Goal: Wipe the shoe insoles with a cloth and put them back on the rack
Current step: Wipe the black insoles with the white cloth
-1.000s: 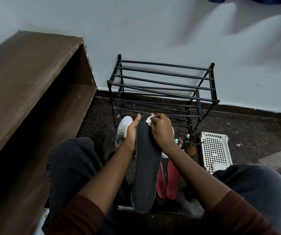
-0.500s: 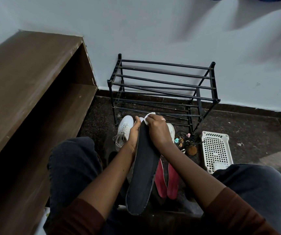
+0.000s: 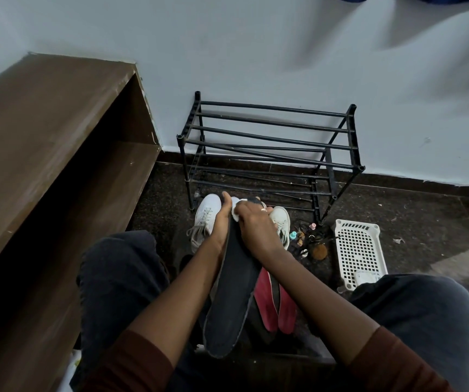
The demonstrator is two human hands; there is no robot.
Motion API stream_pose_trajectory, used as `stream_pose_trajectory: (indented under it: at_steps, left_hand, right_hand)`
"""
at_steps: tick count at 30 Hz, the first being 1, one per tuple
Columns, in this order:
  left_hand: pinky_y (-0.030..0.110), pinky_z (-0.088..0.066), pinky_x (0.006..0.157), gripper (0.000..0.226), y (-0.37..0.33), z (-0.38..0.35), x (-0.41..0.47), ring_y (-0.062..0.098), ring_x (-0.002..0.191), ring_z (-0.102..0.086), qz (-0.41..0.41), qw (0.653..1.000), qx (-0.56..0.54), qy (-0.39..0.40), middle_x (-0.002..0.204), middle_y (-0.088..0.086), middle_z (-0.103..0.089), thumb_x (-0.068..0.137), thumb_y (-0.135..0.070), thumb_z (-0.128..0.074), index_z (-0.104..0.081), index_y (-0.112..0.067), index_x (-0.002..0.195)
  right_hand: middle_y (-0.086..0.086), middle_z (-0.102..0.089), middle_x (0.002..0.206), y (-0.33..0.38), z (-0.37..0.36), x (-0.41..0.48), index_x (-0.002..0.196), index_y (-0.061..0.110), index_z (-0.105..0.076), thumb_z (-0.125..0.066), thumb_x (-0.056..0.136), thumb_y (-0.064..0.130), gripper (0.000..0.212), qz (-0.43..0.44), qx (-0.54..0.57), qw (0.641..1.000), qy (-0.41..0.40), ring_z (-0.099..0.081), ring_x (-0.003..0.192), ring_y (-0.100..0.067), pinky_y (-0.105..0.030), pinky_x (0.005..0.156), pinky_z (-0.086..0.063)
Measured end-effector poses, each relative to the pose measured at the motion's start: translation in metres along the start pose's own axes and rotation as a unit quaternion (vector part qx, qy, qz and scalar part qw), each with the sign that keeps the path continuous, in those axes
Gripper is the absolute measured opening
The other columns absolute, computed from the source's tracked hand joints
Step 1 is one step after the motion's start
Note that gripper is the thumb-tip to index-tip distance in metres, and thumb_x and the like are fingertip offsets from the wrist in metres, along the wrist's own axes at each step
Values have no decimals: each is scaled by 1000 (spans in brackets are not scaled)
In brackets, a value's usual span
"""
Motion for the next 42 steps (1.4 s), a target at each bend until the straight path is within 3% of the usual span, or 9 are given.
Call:
stream_pose_trajectory:
  at_steps: [4,8,11,14,17,22,25,28,42]
  left_hand:
    - [30,-42,93,60,8,3,-1,22,95,-60,28,999,-28,-25,98,14,-63,99,-51,-21,-56,-3,103]
    - [30,-43,91,68,4,4,2,22,89,-65,29,998,-41,-45,96,16,-66,97,-54,-20,-61,0,100]
    - [26,-55,75,79,6,10,3,20,77,-70,5,995,-37,-91,84,14,-71,98,-52,-18,-76,-2,78]
    - [20,-54,56,82,-1,3,-5,16,56,-67,-11,998,5,-61,59,11,-68,97,-51,-20,-72,-4,52]
    - [15,-48,43,84,-10,-14,-15,10,42,-62,-43,999,17,-25,45,3,-61,97,-41,-16,-66,-8,39]
    - [18,-53,48,87,-9,-4,-7,15,53,-68,-4,1000,-24,4,57,8,-68,100,-46,-12,-73,-9,52]
    - [17,-52,48,70,-12,-6,-12,13,51,-66,-10,999,-33,-6,55,6,-67,89,-49,-28,-72,-10,51]
    - [23,-57,60,82,-9,-2,-8,19,66,-71,0,998,-60,14,73,12,-72,94,-57,-18,-76,-3,69]
    - [17,-54,55,74,-3,-3,-5,13,55,-68,-23,999,-40,2,59,6,-68,101,-31,-23,-74,-9,53]
  right_hand:
    - [-20,-60,86,-13,6,11,79,-1,-57,-51,83,-4,8,-45,-37,997,-44,-54,75,-38,-40,64,-42]
    - [-19,-61,88,-8,5,7,83,-1,-58,-46,83,-5,12,-64,18,998,-15,-54,83,-36,-39,71,-38]
    - [-8,-65,83,-6,7,3,80,8,-62,-51,80,-2,15,-101,131,986,21,-56,80,-23,-33,70,-39]
    - [0,-57,70,-11,22,10,68,20,-55,-46,69,-8,30,-210,361,908,19,-50,69,-14,-29,63,-37]
    - [-4,-54,74,-17,33,17,86,20,-57,-32,64,-23,54,-250,447,859,-7,-50,68,-15,-26,56,-36]
    - [-3,-69,106,-11,41,16,96,17,-72,-40,71,-11,49,-227,301,926,6,-56,78,-6,-15,64,-41]
    - [-6,-60,124,-5,39,14,112,10,-67,-49,82,10,35,-180,125,974,52,-56,108,-21,-25,91,-42]
    - [-16,-55,123,1,24,6,110,1,-61,-48,87,23,34,-84,-32,990,113,-52,112,-33,-35,93,-40]
    - [-20,-63,99,3,27,17,105,2,-66,-51,81,-6,30,-83,-7,997,-2,-58,93,-37,-36,76,-42]
Point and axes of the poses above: each hand's wrist, its own x-axis towards the middle knuckle, its own z-axis out of the back of the hand, y = z × x, the point moved 1 cm from there along x, towards the middle knuckle
